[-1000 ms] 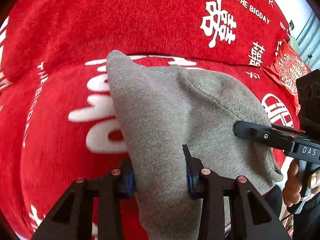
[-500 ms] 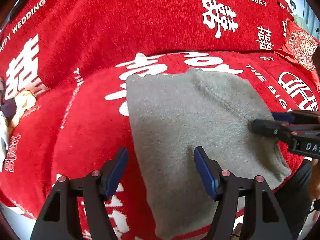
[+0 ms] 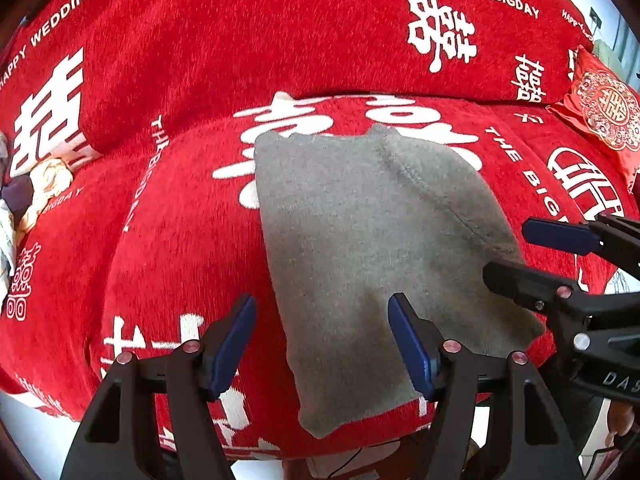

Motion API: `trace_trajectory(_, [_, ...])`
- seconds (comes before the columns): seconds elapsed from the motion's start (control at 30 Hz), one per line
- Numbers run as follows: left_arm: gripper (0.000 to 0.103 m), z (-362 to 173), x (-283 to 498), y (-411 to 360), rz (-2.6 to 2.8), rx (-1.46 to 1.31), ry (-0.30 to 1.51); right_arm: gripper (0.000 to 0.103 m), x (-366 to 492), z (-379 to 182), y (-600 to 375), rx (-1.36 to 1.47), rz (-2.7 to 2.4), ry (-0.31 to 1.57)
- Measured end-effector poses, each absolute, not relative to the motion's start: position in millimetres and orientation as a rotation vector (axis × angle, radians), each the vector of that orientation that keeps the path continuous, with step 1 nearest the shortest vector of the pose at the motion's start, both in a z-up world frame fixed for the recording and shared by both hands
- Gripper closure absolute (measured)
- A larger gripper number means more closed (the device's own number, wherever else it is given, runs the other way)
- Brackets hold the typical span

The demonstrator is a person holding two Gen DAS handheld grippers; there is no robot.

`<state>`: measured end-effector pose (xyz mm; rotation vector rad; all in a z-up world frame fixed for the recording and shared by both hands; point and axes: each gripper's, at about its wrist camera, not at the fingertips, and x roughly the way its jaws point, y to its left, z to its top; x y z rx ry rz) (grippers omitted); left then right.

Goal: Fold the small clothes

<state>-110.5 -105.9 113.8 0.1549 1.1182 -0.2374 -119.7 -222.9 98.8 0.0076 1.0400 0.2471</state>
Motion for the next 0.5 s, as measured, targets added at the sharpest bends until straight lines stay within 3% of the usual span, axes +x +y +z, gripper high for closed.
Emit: trace_trajectory(0.5, [0.034,98.0,-116.0,-113.2,-0.272,0.163,1.213,0.042,-125.5,85.0,-218.4,-0.052,0.207,1.137])
